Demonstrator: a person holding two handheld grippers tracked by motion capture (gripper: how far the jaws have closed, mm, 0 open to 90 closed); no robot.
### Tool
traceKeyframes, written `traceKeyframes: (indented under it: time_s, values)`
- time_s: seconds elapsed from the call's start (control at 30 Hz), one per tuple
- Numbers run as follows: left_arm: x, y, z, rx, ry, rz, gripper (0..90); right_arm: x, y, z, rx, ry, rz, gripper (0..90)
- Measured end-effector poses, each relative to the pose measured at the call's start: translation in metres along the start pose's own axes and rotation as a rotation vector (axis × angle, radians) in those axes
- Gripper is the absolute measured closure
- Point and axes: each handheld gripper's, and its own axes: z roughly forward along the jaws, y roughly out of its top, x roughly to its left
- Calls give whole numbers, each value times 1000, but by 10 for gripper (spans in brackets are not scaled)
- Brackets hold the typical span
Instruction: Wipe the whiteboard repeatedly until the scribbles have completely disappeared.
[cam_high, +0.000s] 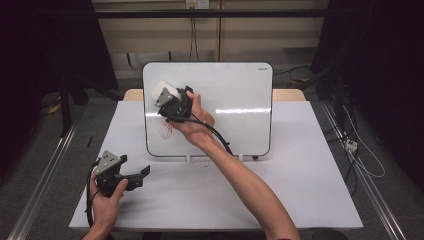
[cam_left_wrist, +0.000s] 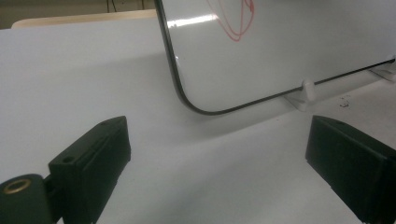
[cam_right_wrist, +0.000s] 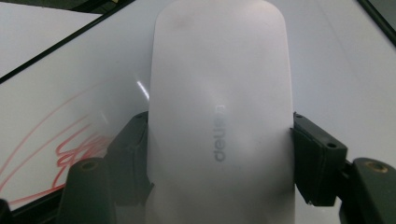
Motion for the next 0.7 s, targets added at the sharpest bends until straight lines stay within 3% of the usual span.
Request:
traceKeyframes:
  time_s: [0.1,0.37,0.7]
  values:
    - [0,0,0,-2,0,2,66,-5,1,1,1,1,16,317]
    - [-1,0,0,-1,0,4,65,2,-1,-1,-2,-29,1,317]
    - [-2,0,1,4,3,5,65,23,-13,-4,2,-5,-38,317]
